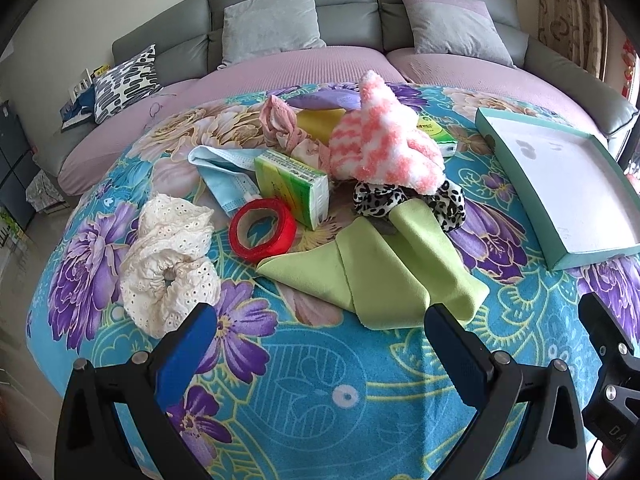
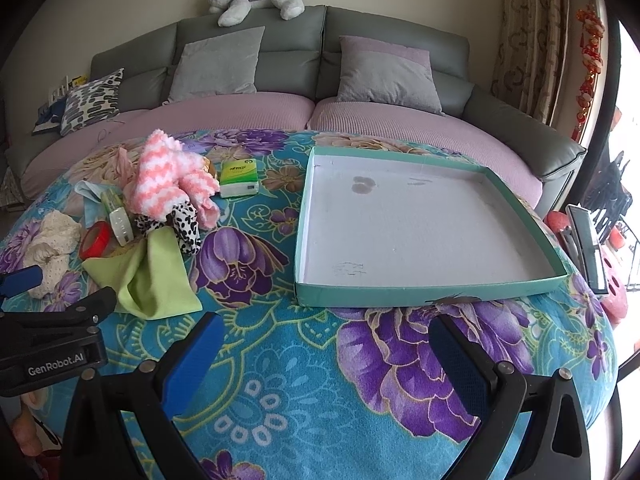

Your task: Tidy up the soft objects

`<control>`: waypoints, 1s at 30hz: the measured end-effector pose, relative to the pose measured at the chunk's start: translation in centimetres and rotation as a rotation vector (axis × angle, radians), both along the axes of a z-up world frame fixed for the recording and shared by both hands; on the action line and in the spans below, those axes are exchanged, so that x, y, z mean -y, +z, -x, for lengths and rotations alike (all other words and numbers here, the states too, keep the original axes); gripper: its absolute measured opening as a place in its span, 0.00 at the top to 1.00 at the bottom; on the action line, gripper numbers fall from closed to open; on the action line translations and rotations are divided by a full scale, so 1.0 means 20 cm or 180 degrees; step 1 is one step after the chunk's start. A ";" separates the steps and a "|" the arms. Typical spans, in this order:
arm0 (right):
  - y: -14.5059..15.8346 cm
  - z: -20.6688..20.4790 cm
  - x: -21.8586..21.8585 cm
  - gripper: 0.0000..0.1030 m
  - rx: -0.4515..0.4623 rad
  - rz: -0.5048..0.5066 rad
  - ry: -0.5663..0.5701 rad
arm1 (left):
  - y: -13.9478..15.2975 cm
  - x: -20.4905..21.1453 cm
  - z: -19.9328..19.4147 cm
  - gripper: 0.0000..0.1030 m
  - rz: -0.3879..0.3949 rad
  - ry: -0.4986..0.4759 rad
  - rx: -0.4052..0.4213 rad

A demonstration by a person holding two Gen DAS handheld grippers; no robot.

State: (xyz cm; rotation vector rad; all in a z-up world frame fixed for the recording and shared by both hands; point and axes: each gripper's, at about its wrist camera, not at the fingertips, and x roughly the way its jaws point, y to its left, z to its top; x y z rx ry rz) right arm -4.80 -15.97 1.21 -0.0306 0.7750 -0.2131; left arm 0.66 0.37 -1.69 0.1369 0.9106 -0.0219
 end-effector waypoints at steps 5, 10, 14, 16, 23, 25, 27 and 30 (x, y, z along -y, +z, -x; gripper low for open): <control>0.00 0.00 0.00 0.00 -0.0014 0.0002 -0.0003 | 0.00 0.00 0.00 0.00 -0.0001 -0.0005 -0.0004; -0.01 -0.01 -0.01 0.00 -0.0034 0.0018 0.0002 | -0.01 0.00 -0.01 0.00 0.0003 -0.0017 -0.0036; -0.02 -0.02 -0.01 0.00 -0.0050 0.0024 0.0002 | -0.02 0.00 -0.02 0.00 0.0007 -0.0009 -0.0058; -0.02 -0.02 -0.01 0.00 -0.0052 0.0023 0.0001 | -0.02 0.00 -0.02 0.00 0.0009 -0.0007 -0.0061; -0.02 -0.02 -0.01 0.00 -0.0049 0.0024 0.0001 | -0.02 0.00 -0.02 0.00 0.0006 -0.0007 -0.0063; -0.02 -0.02 -0.01 0.00 -0.0050 0.0023 0.0001 | -0.02 0.00 -0.02 0.00 0.0009 -0.0009 -0.0063; -0.02 -0.02 -0.01 0.00 -0.0054 0.0021 -0.0001 | -0.03 0.00 -0.02 0.00 0.0007 -0.0012 -0.0070; -0.02 -0.02 -0.01 0.00 -0.0058 0.0016 -0.0007 | -0.03 0.00 -0.02 0.00 0.0001 -0.0022 -0.0072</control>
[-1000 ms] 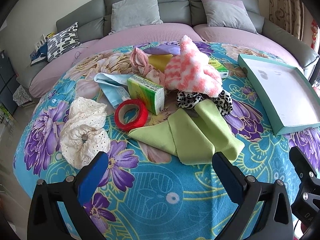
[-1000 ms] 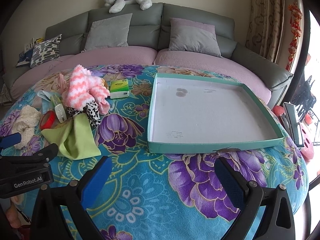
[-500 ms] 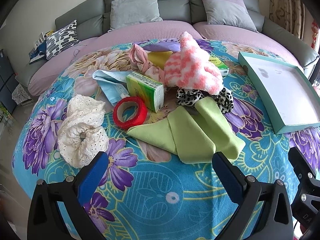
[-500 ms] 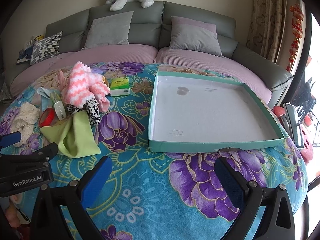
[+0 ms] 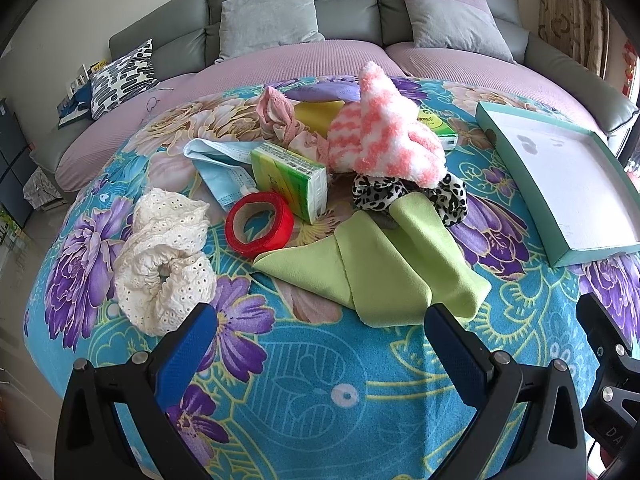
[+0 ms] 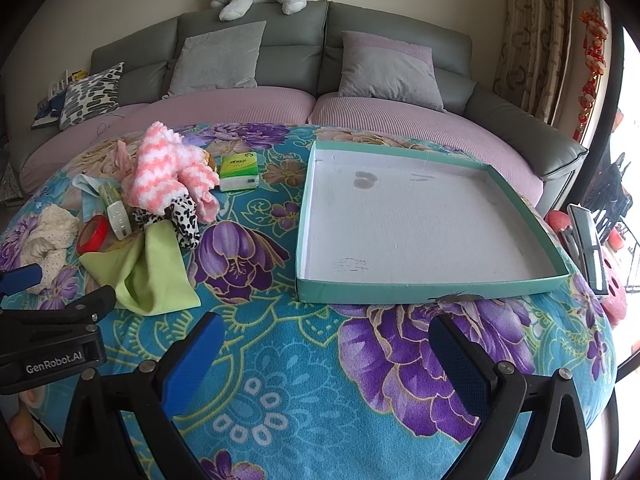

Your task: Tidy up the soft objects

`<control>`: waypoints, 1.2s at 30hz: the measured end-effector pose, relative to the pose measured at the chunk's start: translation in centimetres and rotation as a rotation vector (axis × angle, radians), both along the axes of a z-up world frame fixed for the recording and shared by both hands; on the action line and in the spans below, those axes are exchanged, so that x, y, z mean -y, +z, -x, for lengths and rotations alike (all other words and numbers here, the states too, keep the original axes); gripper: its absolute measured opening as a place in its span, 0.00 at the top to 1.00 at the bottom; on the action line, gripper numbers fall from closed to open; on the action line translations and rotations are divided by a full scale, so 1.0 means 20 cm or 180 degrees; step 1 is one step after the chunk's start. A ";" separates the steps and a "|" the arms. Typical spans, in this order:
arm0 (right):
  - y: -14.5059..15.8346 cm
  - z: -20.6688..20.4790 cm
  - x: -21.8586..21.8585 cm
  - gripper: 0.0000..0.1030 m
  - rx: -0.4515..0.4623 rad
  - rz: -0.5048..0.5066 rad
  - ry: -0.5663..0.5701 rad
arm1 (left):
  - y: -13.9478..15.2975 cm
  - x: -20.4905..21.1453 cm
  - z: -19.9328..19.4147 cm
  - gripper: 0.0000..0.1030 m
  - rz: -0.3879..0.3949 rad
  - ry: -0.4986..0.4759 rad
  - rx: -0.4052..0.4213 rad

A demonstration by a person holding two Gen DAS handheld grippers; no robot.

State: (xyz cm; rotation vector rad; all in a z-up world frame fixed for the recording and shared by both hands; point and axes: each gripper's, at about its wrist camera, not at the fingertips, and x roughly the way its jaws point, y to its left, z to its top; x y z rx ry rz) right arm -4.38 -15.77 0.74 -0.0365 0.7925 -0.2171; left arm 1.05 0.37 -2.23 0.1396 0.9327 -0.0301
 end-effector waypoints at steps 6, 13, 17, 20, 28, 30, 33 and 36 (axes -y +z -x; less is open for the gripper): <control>0.01 0.01 0.01 0.00 0.0026 -0.0013 -0.0008 | 0.00 0.00 0.00 0.00 0.0015 -0.0009 0.0003; 0.01 0.01 0.00 0.00 -0.0003 -0.0011 0.0005 | 0.01 -0.03 0.01 0.00 0.0134 -0.0001 0.0023; 0.04 0.02 0.00 0.00 0.0055 -0.0089 0.0094 | 0.06 -0.12 0.03 0.00 0.0292 -0.0052 0.0090; 0.08 0.02 -0.02 0.00 0.0079 -0.0164 0.0181 | 0.13 -0.24 0.02 0.00 0.0351 0.0081 0.0227; 0.21 -0.11 -0.18 0.00 0.0178 -0.0401 0.0593 | 0.22 -0.64 -0.09 0.00 0.0632 0.0568 0.0279; 0.20 -0.15 -0.24 0.00 0.0123 -0.0398 0.0657 | 0.18 -0.72 -0.10 0.00 0.0754 0.0664 0.0227; 0.16 -0.19 -0.30 0.00 -0.0002 -0.0429 0.0762 | 0.12 -0.75 -0.11 0.00 0.0716 0.0750 0.0220; 0.11 -0.23 -0.37 0.00 -0.0099 -0.0388 0.0859 | 0.06 -0.77 -0.14 0.00 0.0752 0.0701 0.0152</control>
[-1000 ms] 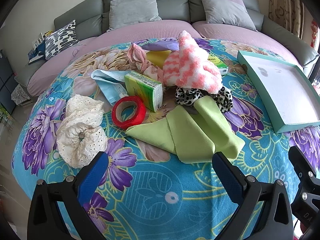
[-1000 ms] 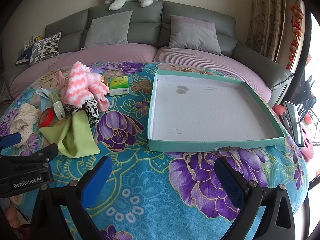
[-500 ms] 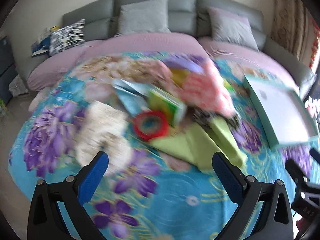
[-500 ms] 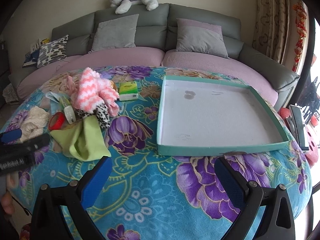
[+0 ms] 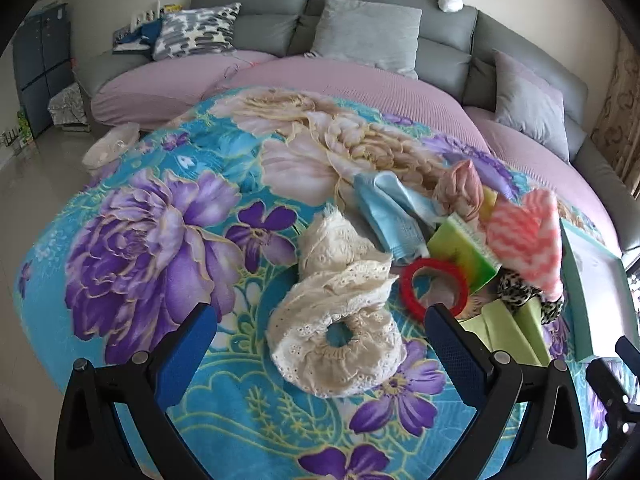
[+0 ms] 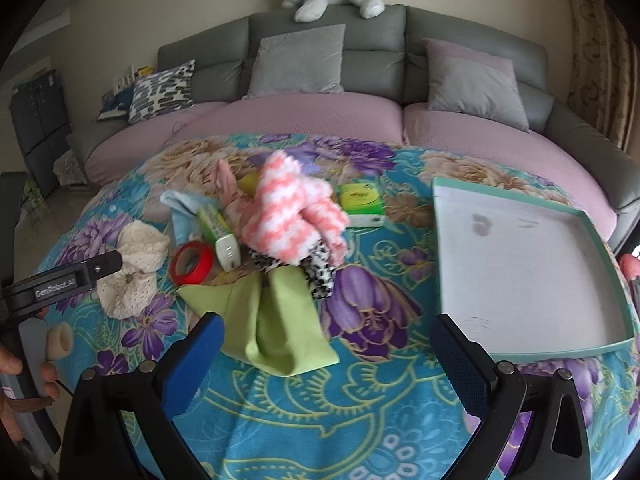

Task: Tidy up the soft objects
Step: 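Grasp the white lace cloth with the left tool while the right tool approaches the green cloth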

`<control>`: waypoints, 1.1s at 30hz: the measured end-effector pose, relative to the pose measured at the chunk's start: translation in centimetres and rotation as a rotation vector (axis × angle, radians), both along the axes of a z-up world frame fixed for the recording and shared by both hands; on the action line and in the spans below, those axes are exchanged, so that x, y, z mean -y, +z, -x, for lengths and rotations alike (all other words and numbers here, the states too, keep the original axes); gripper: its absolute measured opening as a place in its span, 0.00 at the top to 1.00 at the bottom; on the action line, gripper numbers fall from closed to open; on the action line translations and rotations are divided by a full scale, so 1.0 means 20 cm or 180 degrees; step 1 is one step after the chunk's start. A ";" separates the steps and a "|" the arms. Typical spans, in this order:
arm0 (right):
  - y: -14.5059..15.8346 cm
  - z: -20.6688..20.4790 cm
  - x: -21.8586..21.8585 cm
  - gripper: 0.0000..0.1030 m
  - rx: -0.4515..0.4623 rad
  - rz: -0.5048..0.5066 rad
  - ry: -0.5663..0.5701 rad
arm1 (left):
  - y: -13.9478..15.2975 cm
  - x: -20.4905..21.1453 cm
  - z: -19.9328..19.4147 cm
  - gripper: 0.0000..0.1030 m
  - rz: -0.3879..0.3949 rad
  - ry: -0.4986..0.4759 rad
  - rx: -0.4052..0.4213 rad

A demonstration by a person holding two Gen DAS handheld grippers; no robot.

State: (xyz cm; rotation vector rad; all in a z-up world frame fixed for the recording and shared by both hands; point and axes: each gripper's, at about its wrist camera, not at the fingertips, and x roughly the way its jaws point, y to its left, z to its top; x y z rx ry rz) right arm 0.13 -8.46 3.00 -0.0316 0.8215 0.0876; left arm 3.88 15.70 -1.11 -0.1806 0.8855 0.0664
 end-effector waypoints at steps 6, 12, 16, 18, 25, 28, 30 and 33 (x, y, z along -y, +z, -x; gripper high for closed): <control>-0.11 -0.06 -0.06 0.00 -0.0202 0.0024 0.0104 | -0.10 0.03 -0.09 0.00 -0.0076 -0.0055 -0.0204; -0.19 -0.10 -0.12 0.00 -0.0330 0.0075 0.0204 | -0.17 0.05 -0.12 0.04 -0.0153 -0.0044 -0.0308; -0.24 -0.12 -0.15 0.00 -0.0411 0.0102 0.0246 | -0.20 0.06 -0.14 0.12 -0.0173 -0.0070 -0.0363; -0.26 -0.13 -0.16 0.00 -0.0437 0.0122 0.0262 | -0.20 0.06 -0.14 0.12 -0.0211 -0.0088 -0.0355; -0.30 -0.16 -0.18 0.00 -0.0519 0.0169 0.0292 | -0.21 0.07 -0.14 0.29 -0.0267 -0.0135 -0.0341; -0.31 -0.16 -0.20 0.00 -0.0541 0.0188 0.0304 | -0.19 0.08 -0.14 0.47 -0.0277 -0.0207 -0.0333; -0.32 -0.16 -0.21 0.00 -0.0547 0.0205 0.0313 | -0.19 0.08 -0.14 0.61 -0.0241 -0.0228 -0.0321; -0.33 -0.17 -0.22 0.00 -0.0552 0.0212 0.0320 | -0.17 0.07 -0.13 0.78 -0.0183 -0.0244 -0.0286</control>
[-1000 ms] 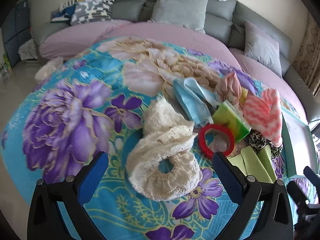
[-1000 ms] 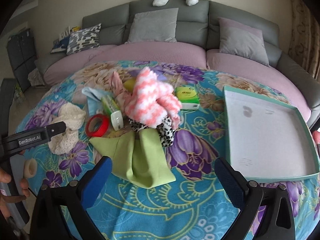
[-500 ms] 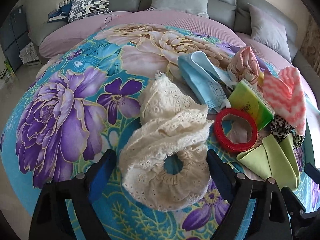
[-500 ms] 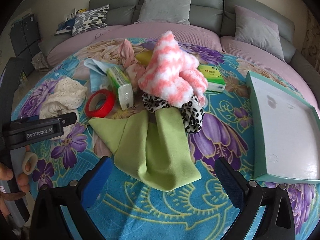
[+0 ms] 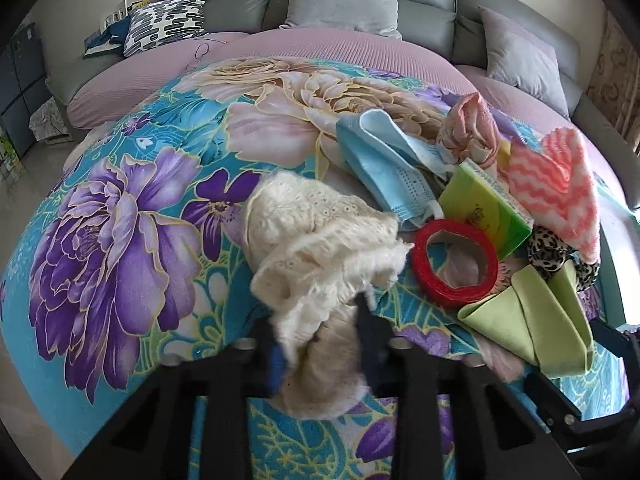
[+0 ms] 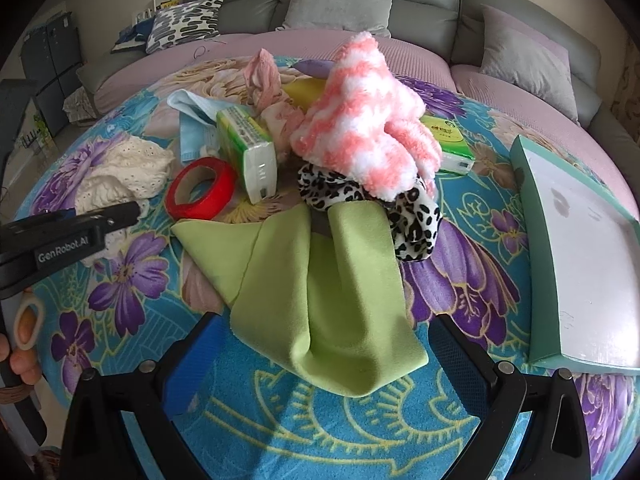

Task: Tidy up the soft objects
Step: 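Grasp the white lace cloth with the left tool while the right tool approaches the green cloth, then grasp the lime-green cloth with the right tool while the left tool lifts the lace cloth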

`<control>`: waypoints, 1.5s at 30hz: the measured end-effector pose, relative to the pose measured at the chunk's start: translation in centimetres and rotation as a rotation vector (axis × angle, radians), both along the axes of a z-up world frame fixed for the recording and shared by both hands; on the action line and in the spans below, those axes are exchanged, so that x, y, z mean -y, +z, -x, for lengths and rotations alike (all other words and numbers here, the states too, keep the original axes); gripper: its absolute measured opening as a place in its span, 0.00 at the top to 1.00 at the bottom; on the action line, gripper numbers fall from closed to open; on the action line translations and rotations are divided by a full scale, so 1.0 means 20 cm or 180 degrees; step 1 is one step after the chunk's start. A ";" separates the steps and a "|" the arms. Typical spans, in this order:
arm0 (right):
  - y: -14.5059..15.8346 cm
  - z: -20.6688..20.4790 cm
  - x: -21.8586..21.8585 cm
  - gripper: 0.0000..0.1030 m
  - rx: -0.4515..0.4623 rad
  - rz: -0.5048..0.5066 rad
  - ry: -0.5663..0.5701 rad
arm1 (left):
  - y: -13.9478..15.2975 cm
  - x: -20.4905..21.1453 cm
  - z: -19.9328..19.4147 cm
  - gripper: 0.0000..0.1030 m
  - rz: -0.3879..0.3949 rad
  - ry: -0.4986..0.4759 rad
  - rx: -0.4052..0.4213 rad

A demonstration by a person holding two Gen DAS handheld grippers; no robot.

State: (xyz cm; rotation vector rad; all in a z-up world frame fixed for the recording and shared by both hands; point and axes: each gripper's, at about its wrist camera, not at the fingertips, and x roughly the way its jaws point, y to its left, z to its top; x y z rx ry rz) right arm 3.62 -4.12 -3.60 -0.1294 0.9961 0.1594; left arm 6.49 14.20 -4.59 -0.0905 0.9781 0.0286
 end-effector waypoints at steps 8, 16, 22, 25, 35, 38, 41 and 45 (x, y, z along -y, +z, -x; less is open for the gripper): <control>-0.02 -0.04 -0.02 0.00 0.0014 0.0009 0.0021 | 0.14 -0.02 0.05 0.84 0.0113 0.0023 0.0214; -0.02 -0.06 -0.01 0.04 0.0064 -0.0059 0.0062 | 0.24 0.03 0.08 0.84 0.0098 -0.0064 0.0337; 0.00 -0.03 -0.03 0.26 0.0133 -0.0104 0.0147 | 0.25 0.04 0.09 0.84 0.0075 -0.0071 0.0322; 0.01 -0.01 -0.02 0.37 0.0145 -0.0124 0.0162 | 0.26 0.05 0.10 0.84 0.0059 -0.0067 0.0307; 0.05 0.00 0.06 0.82 0.0134 -0.0363 0.0046 | 0.30 0.11 0.11 0.84 0.0020 -0.0142 0.0291; 0.07 0.01 0.09 0.87 0.0150 -0.0451 0.0048 | 0.32 0.14 0.12 0.84 0.0005 -0.0168 0.0305; 0.11 0.04 0.12 0.90 0.0195 -0.0516 0.0049 | 0.36 0.17 0.13 0.84 -0.0021 -0.0199 0.0345; 0.21 0.09 0.18 0.91 0.0334 -0.0632 0.0013 | 0.44 0.23 0.15 0.84 -0.0074 -0.0264 0.0439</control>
